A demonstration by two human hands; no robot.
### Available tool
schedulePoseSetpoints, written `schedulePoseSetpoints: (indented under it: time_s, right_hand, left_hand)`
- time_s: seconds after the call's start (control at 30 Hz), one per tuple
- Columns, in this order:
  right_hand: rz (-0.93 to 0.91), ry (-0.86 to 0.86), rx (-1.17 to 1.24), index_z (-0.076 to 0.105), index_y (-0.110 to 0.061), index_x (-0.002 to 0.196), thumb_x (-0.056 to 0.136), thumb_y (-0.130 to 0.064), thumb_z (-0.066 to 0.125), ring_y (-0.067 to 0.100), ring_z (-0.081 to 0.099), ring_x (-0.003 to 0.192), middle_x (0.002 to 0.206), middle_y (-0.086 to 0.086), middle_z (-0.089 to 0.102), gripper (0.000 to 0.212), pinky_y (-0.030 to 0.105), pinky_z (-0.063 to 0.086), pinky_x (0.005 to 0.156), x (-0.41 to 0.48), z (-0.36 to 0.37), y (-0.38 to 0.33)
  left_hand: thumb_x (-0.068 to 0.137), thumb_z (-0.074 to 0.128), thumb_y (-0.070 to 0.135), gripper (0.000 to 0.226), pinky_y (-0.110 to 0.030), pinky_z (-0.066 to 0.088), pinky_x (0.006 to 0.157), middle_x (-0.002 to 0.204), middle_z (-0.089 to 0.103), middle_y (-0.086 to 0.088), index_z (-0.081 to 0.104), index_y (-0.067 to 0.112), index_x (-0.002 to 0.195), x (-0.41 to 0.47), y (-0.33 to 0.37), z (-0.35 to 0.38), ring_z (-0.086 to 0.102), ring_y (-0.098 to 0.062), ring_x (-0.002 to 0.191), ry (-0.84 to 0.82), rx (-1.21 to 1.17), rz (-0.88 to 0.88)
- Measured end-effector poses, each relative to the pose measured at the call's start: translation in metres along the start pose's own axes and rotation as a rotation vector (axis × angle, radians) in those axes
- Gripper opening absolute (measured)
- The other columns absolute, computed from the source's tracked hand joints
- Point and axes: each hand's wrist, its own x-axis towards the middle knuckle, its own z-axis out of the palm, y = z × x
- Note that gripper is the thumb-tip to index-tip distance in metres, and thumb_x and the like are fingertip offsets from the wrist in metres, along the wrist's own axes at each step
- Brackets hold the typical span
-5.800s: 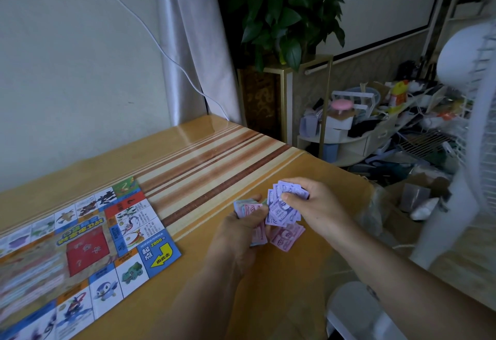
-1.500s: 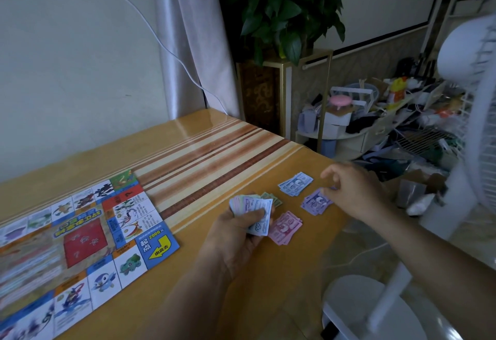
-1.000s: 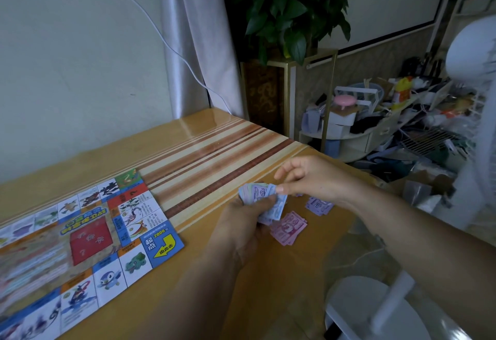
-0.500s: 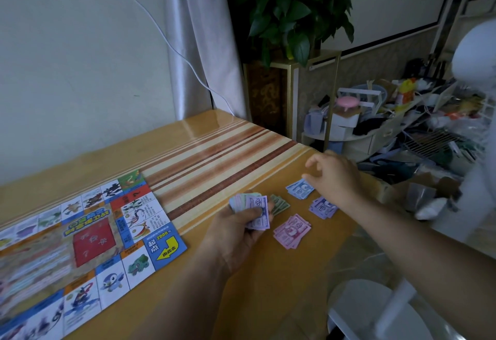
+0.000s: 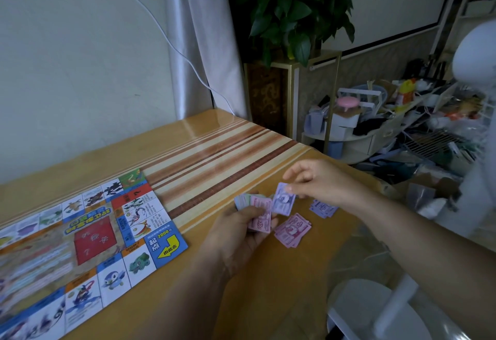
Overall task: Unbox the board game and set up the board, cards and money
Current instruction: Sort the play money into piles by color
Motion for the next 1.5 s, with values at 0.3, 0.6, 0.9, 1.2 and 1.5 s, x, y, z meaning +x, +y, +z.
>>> schedulePoseSetpoints:
  time_s: [0.3,0.6,0.9,1.2,1.5]
  right_hand:
    - [0.163,0.335,-0.405,0.062,-0.029,0.082,0.087,-0.015,0.063,0.010,0.058,0.076,0.081,-0.009,0.064,0.014,0.023,0.042,0.065,-0.015,-0.021,0.059]
    - [-0.053,0.153,-0.120,0.064,-0.024,0.095,0.085,-0.049,0.062,0.004,0.061,0.086,0.091,-0.010,0.065,0.027,0.022,0.048,0.070,-0.019,0.009,0.006]
    - [-0.004,0.070,-0.013,0.061,-0.021,0.096,0.088,-0.017,0.065,0.010,0.068,0.073,0.079,-0.001,0.071,0.009,0.030,0.054,0.069,-0.020,0.021,0.007]
    - [-0.126,0.293,-0.203,0.062,-0.024,0.086,0.086,-0.038,0.066,-0.001,0.053,0.073,0.076,-0.014,0.056,0.014,0.016,0.041,0.063,-0.031,0.033,0.010]
    - [-0.015,0.057,0.148,0.063,-0.023,0.083,0.082,-0.019,0.073,-0.005,0.062,0.064,0.071,-0.008,0.069,0.011,0.012,0.047,0.067,-0.031,0.035,0.006]
  left_hand:
    - [0.090,0.046,-0.014,0.027,-0.025,0.056,0.050,0.076,0.071,-0.016,0.058,0.006,0.105,0.001,-0.007,0.008,0.070,-0.018,0.062,0.019,-0.007,-0.012]
    - [0.087,0.054,-0.011,0.027,-0.020,0.054,0.049,0.066,0.071,-0.002,0.061,0.010,0.101,-0.004,-0.009,0.010,0.068,-0.010,0.056,0.015,0.115,0.013]
    - [0.095,0.047,-0.001,0.015,-0.030,0.059,0.055,0.081,0.071,-0.018,0.056,0.003,0.106,-0.006,0.000,-0.007,0.067,-0.025,0.077,0.075,-0.052,-0.043]
    - [0.089,0.051,-0.010,0.024,-0.023,0.057,0.055,0.071,0.072,-0.006,0.061,0.011,0.096,-0.002,-0.007,-0.007,0.069,-0.015,0.062,0.031,0.120,0.025]
    - [0.084,0.062,-0.004,0.031,-0.021,0.053,0.049,0.083,0.069,-0.008,0.061,0.008,0.113,-0.003,-0.013,0.007,0.068,-0.012,0.061,0.023,0.259,0.018]
